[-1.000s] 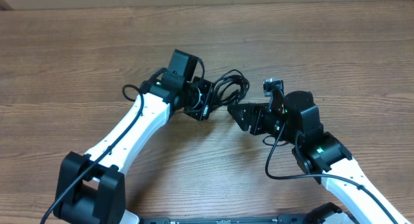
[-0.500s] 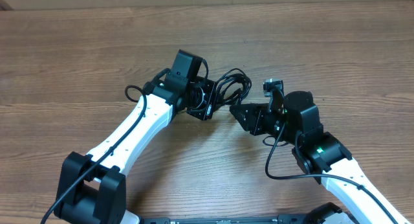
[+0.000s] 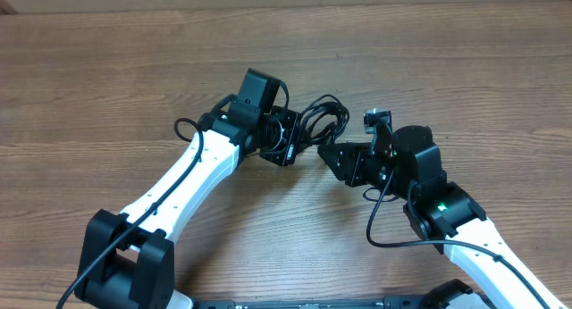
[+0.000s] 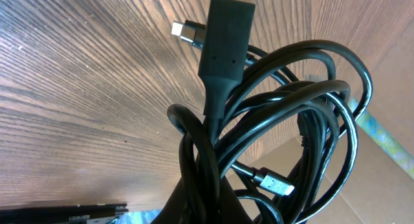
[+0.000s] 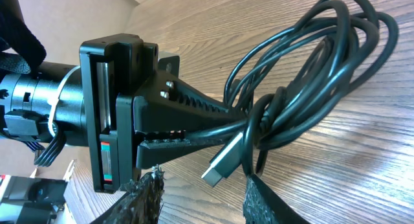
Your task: Untangle cables
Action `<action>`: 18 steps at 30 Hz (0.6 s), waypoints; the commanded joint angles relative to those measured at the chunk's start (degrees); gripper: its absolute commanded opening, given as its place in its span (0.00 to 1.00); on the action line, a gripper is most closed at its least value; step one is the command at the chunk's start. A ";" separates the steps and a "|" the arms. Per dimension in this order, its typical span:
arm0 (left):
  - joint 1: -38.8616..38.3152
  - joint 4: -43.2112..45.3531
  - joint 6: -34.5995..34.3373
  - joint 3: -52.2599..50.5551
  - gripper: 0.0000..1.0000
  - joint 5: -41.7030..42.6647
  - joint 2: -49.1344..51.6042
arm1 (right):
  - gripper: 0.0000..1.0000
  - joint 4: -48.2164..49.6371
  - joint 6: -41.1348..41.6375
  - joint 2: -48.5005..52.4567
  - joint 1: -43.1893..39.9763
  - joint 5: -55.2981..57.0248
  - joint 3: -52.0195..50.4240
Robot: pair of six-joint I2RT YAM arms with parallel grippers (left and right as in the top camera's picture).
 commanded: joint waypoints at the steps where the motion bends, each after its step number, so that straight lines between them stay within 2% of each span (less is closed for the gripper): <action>1: -0.48 0.39 -0.79 1.40 0.04 2.97 -1.49 | 0.41 0.11 -0.33 1.01 0.13 0.55 1.03; 8: -0.48 0.39 -0.76 1.40 0.04 3.61 -1.49 | 0.40 0.15 -0.31 3.41 0.13 0.50 1.03; 13: -0.48 0.39 -0.76 1.40 0.04 3.39 -1.49 | 0.31 0.63 -0.28 3.56 0.13 0.28 1.03; 18: -0.48 0.37 -0.44 1.40 0.04 3.17 -1.49 | 0.31 2.12 -0.28 3.56 0.13 0.26 1.03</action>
